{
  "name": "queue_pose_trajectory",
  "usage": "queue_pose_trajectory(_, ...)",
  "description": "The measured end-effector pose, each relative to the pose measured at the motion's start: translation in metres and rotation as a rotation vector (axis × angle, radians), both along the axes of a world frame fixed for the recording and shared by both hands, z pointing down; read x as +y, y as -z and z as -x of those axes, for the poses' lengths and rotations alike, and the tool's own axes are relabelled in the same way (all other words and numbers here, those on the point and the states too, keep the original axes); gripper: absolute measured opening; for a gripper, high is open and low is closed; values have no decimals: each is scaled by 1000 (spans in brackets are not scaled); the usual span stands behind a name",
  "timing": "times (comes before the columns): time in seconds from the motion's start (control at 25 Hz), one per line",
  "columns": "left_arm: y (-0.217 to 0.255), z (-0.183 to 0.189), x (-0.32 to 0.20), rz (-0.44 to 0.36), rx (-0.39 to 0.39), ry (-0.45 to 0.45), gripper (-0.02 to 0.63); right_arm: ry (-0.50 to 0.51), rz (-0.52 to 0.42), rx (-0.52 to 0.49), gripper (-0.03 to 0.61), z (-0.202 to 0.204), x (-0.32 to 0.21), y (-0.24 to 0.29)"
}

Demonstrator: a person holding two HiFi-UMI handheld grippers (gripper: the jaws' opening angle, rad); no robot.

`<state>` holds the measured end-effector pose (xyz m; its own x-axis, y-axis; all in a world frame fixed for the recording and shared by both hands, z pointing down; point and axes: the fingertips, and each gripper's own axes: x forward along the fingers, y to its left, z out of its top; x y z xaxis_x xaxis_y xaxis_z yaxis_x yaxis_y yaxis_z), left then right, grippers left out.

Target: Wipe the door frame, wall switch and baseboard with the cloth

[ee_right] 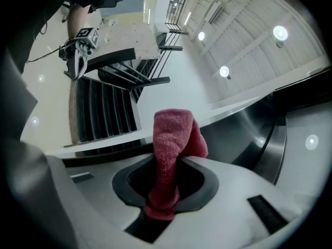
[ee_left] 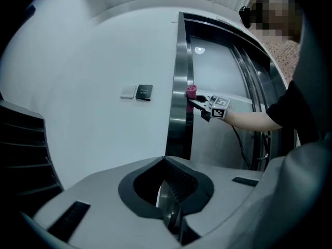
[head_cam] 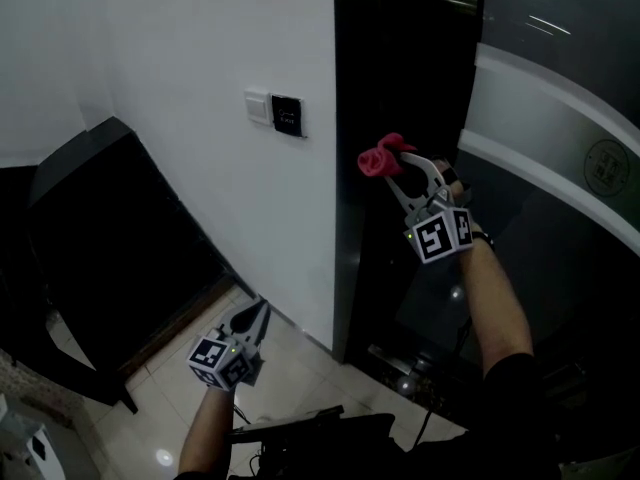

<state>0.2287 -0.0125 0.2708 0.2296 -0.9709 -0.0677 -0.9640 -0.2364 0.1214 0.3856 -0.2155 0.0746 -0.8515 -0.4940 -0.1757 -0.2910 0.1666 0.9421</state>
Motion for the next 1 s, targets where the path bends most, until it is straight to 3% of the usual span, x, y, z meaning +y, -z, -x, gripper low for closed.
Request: queue_pose_trajectory(1.0, -32, -18, -9, 109, -24, -10, -12, -15, 135, 175, 86, -2, -9, -210)
